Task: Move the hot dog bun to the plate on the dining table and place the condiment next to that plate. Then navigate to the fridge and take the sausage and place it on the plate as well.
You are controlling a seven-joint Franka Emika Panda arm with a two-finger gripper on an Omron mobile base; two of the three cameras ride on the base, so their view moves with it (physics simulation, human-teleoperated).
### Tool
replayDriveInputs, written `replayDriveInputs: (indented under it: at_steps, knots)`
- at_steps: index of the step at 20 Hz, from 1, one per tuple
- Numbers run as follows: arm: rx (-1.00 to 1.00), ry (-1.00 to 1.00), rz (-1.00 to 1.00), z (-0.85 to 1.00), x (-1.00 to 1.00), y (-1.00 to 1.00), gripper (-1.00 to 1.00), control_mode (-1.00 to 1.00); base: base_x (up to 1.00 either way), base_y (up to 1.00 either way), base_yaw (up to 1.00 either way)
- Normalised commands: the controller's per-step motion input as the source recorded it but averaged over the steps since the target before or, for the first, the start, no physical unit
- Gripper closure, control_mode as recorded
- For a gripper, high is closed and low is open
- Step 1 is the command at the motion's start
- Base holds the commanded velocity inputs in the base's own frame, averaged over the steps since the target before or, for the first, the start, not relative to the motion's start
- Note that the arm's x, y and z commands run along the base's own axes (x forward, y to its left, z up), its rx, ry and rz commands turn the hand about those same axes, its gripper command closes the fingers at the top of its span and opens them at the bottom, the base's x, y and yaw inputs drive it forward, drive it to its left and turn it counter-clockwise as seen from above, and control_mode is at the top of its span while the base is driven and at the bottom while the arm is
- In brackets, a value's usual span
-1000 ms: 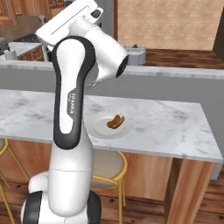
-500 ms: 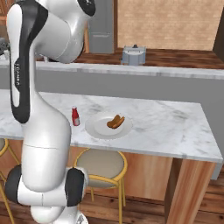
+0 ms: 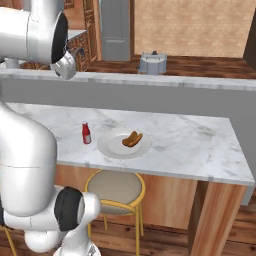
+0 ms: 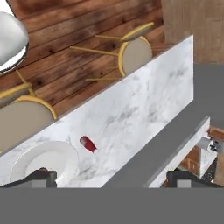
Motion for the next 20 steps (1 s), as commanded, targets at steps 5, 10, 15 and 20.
replayDriveInputs:
  at_steps: [5, 10, 15, 20]
  knots:
    - [-0.09, -0.03, -0.48, -1.00, -0.56, -0.49, -1.00, -1.00, 0.00, 0.00, 0.00]
    - [0.01, 0.00, -0.69, -1.00, -0.28, -0.29, -1.00, -1.00, 0.00, 0.00, 0.00]
    - [0.08, 0.00, -0.72, -0.69, 0.30, -0.17, -1.00, -1.00, 0.00, 0.00, 0.00]
    - [0.22, -0.08, -0.57, -0.21, 0.14, -0.29, -1.00, -1.00, 0.00, 0.00, 0.00]
